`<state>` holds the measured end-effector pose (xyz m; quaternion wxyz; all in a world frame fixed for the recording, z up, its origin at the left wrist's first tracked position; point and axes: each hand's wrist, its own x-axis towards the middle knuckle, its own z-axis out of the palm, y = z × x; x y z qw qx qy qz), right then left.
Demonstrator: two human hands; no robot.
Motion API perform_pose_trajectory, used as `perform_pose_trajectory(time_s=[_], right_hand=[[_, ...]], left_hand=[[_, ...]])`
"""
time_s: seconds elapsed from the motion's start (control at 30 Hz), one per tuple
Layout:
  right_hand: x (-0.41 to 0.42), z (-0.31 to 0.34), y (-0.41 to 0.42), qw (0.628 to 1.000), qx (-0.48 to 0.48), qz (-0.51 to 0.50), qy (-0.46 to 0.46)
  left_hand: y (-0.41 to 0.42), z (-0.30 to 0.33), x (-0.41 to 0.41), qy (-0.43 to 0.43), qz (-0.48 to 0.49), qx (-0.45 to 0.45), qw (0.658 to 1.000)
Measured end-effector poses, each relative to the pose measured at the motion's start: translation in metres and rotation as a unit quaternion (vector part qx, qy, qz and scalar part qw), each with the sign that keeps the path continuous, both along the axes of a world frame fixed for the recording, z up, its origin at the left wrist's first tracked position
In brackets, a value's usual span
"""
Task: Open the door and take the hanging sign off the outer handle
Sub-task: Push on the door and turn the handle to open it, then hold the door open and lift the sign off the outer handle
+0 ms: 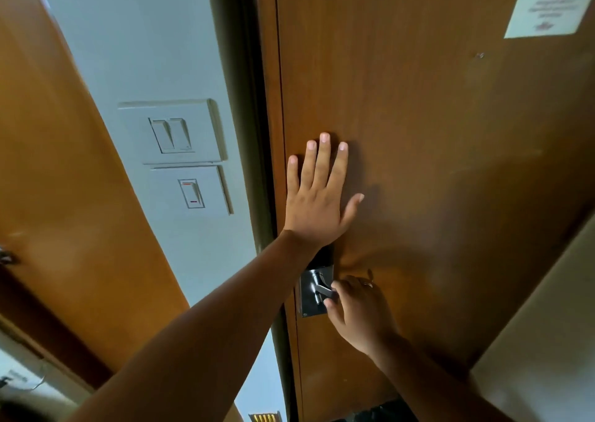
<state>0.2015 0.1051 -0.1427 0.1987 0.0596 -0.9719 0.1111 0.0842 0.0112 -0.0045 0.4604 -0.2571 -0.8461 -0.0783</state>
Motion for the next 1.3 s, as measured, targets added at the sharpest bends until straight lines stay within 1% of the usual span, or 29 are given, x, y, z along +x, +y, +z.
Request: perform_pose_trajectory(time_s=[0.07,0.13,0.2,0.27,0.33,0.43,0.5,0.6,0.73,0.8,0.87,0.97,1.03,1.13,1.2,1.3], right_hand=[[0.024,0.002,0.0,1.0,-0.011,0.007,0.02],[0.047,0.003,-0.002,0.999,-0.016,-0.006,0.045],[0.068,0.004,-0.008,0.996,-0.03,-0.039,0.076],[0.086,0.005,-0.018,0.988,-0.046,-0.08,0.121],[0.103,0.01,-0.038,0.977,-0.03,-0.127,0.171],[0.125,0.036,-0.069,0.955,-0.002,-0.164,0.249],[0.141,0.065,-0.092,0.937,0.027,-0.197,0.288],[0.157,0.106,-0.111,0.918,0.069,-0.23,0.316],[0.186,0.143,-0.121,0.893,0.15,-0.281,0.319],[0.201,0.155,-0.119,0.872,0.201,-0.32,0.31],[0.204,0.166,-0.116,0.865,0.224,-0.331,0.304],[0.218,0.18,-0.107,0.841,0.266,-0.367,0.294],[0.226,0.187,-0.098,0.827,0.291,-0.386,0.286],[0.233,0.189,-0.079,0.804,0.306,-0.431,0.273],[0.237,0.186,-0.066,0.787,0.309,-0.464,0.263],[0.246,0.178,-0.043,0.745,0.335,-0.505,0.278]], left_hand=[[-0.012,-0.003,0.02,0.028,-0.05,0.01,0.998],[-0.036,-0.008,0.036,0.065,-0.105,0.002,0.992],[-0.066,-0.016,0.043,0.096,-0.147,-0.011,0.984],[-0.095,-0.025,0.044,0.098,-0.164,-0.027,0.981],[-0.122,-0.034,0.04,0.069,-0.181,-0.057,0.979],[-0.14,-0.05,0.039,-0.023,-0.201,-0.114,0.973],[-0.144,-0.062,0.042,-0.073,-0.233,-0.156,0.957],[-0.135,-0.079,0.05,-0.119,-0.277,-0.194,0.933],[-0.108,-0.093,0.073,-0.175,-0.381,-0.238,0.876],[-0.088,-0.099,0.087,-0.173,-0.424,-0.268,0.848],[-0.074,-0.102,0.094,-0.165,-0.441,-0.279,0.837],[-0.045,-0.099,0.118,-0.177,-0.501,-0.273,0.802],[-0.028,-0.092,0.134,-0.227,-0.534,-0.257,0.773],[-0.01,-0.086,0.155,-0.307,-0.543,-0.258,0.738],[-0.001,-0.088,0.169,-0.324,-0.544,-0.275,0.724],[0.01,-0.096,0.187,-0.315,-0.538,-0.298,0.723]])
